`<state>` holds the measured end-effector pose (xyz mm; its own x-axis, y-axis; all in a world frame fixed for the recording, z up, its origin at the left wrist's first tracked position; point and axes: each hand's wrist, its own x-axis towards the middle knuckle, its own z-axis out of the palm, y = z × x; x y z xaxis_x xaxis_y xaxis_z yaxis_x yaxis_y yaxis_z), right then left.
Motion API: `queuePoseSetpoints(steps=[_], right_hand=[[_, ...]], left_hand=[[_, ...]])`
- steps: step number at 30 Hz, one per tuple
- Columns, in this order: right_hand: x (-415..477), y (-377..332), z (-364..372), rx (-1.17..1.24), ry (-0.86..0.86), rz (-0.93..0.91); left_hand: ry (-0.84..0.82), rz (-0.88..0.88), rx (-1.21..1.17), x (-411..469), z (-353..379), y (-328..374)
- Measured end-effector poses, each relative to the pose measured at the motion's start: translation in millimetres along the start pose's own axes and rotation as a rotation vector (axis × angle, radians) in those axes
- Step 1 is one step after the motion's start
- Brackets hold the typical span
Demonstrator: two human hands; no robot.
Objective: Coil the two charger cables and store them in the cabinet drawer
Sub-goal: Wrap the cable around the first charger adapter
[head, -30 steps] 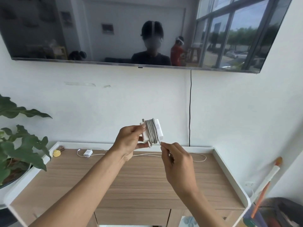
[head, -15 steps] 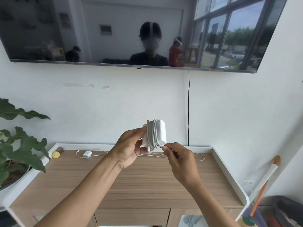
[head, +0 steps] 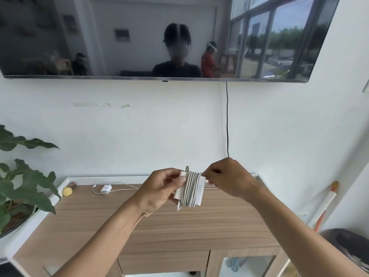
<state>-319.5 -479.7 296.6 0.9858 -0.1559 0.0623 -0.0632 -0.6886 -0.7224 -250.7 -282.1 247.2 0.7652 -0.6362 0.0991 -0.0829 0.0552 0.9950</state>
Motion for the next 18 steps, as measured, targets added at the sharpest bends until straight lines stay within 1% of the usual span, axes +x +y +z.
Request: queuePoseSetpoints(steps=[4, 8, 11, 13, 15, 18], right_hand=[[-2.0, -3.9, 12.6, 0.057, 0.081, 0.064], [-8.1, -8.6, 21.6, 0.205, 0.125, 0.066], [-9.4, -7.6, 29.5, 0.193, 0.167, 0.017], [-9.5, -6.4, 36.6, 0.179, 0.22, -0.039], [-9.6, -4.0, 43.9, 0.192, 0.251, -0.076], [-11.4, -0.8, 51.2, 0.253, 0.241, -0.059]], left_hand=[[0.096, 0.043, 0.109, 2.2, 4.0, -1.5], [0.202, 0.065, 0.15, 3.5, 6.3, -4.2], [0.249, 0.094, 0.195, 2.5, 7.4, -9.0], [0.245, 0.108, 0.184, -0.2, 11.4, -10.7], [0.191, 0.099, 0.138, -3.7, 13.7, -12.2], [0.128, 0.084, 0.107, -7.9, 14.2, -12.2]])
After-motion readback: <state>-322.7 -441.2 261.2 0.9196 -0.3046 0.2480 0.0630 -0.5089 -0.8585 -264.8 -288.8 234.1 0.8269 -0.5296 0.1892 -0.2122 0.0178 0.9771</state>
